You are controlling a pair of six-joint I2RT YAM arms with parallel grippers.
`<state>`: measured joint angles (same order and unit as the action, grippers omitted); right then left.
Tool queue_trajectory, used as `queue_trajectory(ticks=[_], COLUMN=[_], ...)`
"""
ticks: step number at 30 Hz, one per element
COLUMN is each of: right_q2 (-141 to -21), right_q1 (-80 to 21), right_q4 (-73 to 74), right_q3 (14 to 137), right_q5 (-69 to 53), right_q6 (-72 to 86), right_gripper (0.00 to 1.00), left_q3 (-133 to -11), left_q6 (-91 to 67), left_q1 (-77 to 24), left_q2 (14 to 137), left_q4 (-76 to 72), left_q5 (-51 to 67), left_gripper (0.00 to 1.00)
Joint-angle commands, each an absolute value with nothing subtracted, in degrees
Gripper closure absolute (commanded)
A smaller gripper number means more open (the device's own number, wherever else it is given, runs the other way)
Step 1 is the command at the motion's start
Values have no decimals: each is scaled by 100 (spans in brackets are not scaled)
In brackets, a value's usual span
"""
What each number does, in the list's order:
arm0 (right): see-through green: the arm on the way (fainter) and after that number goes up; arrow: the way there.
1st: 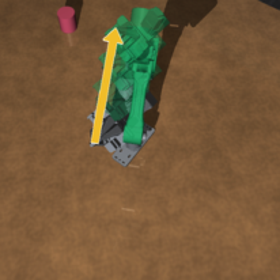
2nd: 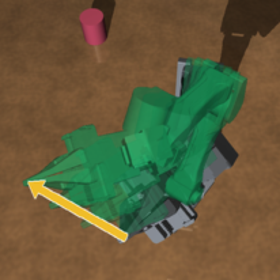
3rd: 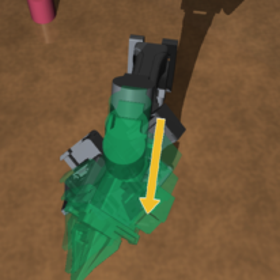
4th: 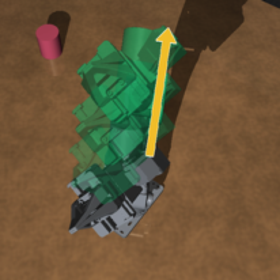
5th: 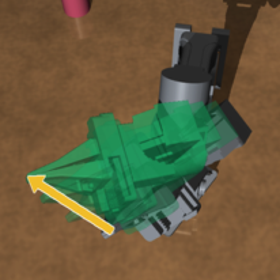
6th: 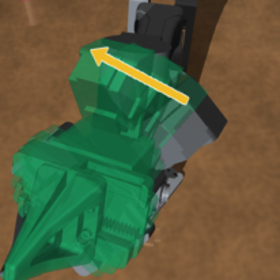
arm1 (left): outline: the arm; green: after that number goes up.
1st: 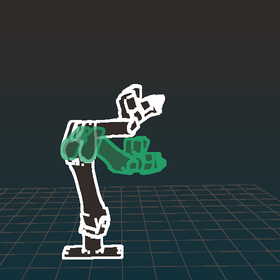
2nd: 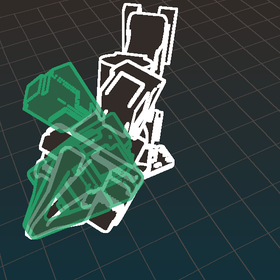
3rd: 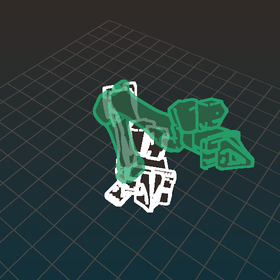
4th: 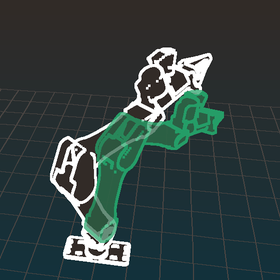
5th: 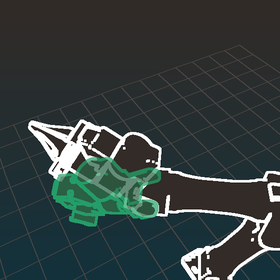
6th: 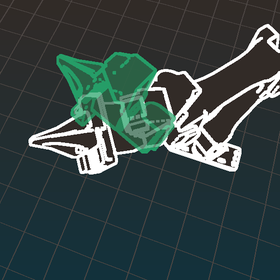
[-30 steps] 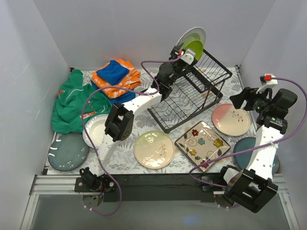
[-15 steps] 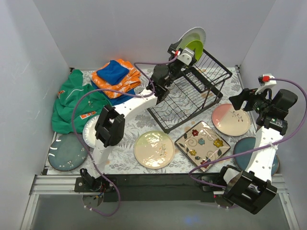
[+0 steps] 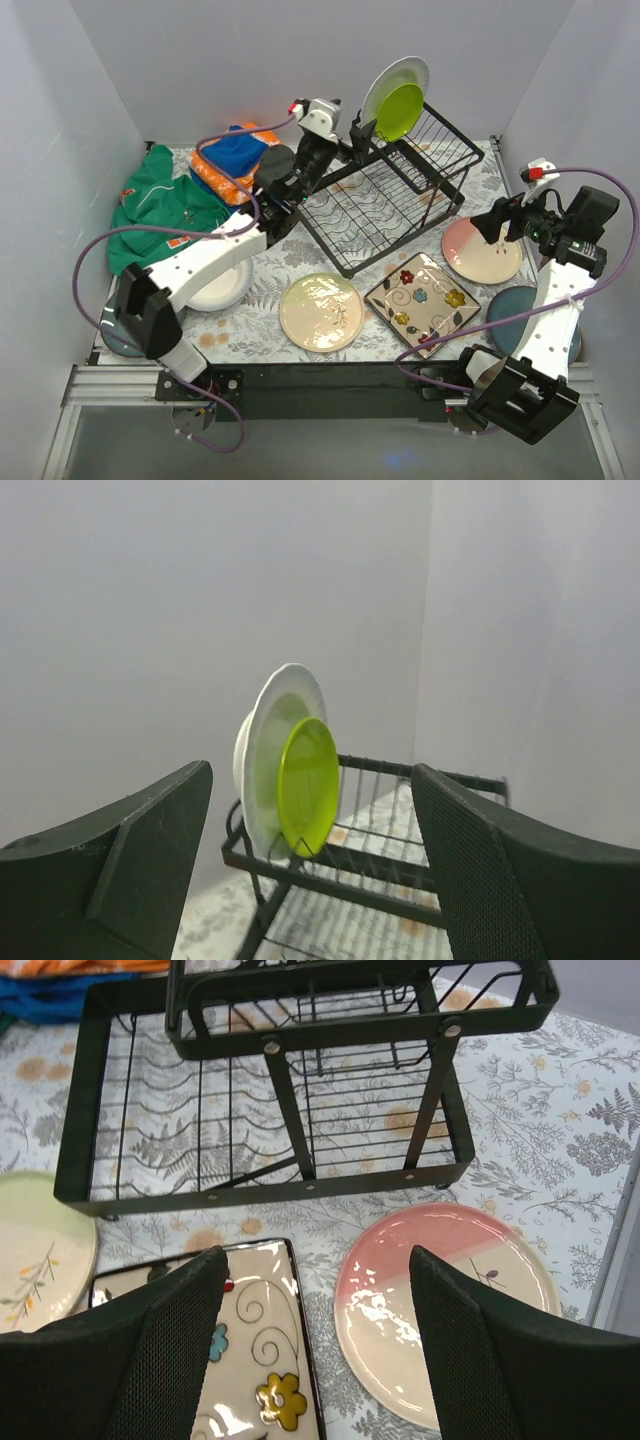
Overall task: Load the plates into the dish rack
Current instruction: Grab a plate with the left arm
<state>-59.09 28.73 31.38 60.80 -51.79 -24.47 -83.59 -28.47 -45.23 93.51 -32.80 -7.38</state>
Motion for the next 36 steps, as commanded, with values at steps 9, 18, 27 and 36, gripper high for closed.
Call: queue_trajectory(ticks=[9,18,27,36], right_q2=[-5854,-5783,-6459,-6987], right_q1=[1769,-666,-3233,-5342], right_q4=[5212,5519,5458,3939], right_q3=[6311,5793,5581,5010], right_q5=[-4352,-3349,-3392,-2857], right_q6=[-4833,-5176,-5669,-5625], right_gripper=[21,21,21,21], left_q3=[-6286,-4801,-4017,-3842], left_q6=[-5887,-7371,-8516,-9570], left_q1=[-4544,-4500,-4500,-4500], left_q2=[6637,4668,3982,3850], left_q4=[-388,1553,2371,3454], left_q5=[-835,-896,-843,-853], left_gripper=[20,19,18,18])
